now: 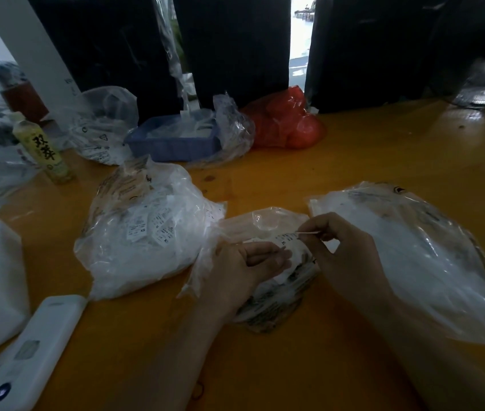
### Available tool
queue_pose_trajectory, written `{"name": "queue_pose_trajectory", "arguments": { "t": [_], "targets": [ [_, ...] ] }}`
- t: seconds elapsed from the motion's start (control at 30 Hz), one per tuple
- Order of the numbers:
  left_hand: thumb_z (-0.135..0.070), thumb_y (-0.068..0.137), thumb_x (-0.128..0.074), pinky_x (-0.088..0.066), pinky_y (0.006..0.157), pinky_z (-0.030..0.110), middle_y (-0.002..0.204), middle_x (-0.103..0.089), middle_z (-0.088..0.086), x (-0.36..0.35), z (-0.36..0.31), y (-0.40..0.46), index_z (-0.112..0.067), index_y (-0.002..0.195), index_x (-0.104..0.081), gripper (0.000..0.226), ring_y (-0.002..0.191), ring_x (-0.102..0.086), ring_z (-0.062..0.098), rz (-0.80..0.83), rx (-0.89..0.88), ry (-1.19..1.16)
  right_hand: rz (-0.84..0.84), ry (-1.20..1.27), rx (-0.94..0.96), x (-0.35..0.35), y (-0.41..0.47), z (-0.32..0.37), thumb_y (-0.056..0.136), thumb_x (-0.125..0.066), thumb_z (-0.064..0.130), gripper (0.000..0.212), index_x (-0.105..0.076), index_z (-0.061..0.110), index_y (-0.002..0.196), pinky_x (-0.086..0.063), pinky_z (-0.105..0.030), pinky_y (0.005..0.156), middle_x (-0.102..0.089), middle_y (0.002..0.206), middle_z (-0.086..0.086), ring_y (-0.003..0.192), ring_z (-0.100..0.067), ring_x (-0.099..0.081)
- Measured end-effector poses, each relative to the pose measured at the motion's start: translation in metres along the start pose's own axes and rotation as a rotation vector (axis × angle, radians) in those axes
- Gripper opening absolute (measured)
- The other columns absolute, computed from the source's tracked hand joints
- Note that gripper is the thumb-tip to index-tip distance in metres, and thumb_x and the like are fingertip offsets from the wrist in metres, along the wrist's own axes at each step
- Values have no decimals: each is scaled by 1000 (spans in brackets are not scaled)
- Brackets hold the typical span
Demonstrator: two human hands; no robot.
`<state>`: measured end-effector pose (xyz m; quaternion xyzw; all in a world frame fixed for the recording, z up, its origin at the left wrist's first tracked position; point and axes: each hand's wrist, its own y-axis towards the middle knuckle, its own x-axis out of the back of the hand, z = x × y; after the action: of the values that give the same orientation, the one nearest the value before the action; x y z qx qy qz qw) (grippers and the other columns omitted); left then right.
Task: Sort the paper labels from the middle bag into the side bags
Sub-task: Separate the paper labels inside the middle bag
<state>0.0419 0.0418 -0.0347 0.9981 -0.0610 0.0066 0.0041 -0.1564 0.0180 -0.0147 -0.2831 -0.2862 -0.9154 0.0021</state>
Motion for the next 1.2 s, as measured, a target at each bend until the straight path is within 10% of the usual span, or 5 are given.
{"name": "queue_pose_trajectory", "arguments": {
  "t": [0.23, 0.43, 0.83, 1.2],
  "targets": [
    [-18, 93, -76, -61, 91, 29, 106, -81, 9, 0, 0, 1, -7, 118, -77, 27, 105, -77, 24, -37, 19, -79, 48, -60, 45, 4, 0, 0, 89, -71, 0, 23, -70, 19, 103, -46, -12, 78, -61, 94, 10, 86, -5, -55],
    [-25, 91, -79, -64, 80, 29, 104, -82, -2, -4, -3, 0, -37, 99, -82, 15, 92, -80, 24, -61, 33, -32, 150, -16, -21, -2, 0, 1, 96, -66, 18, 34, -58, 29, 126, -56, -22, 71, -59, 92, 18, 85, -2, -61],
    [-18, 90, -79, -64, 69, 26, 102, -82, 2, -4, -5, 1, -31, 102, -78, 18, 89, -80, 22, -97, 87, -94, 100, 135, -186, 1, 1, 1, 99, -61, 26, 12, -60, 32, 109, -55, -20, 56, -73, 91, 13, 80, 4, -68],
    [-33, 89, -79, -56, 52, 23, 99, -82, 1, -1, -4, 1, -28, 119, -75, 31, 73, -77, 14, -137, 105, 4, 251, 143, -148, -2, 0, -1, 94, -67, 30, 15, -65, 34, 109, -56, -16, 74, -70, 90, 17, 87, 4, -66]
  ]
}}
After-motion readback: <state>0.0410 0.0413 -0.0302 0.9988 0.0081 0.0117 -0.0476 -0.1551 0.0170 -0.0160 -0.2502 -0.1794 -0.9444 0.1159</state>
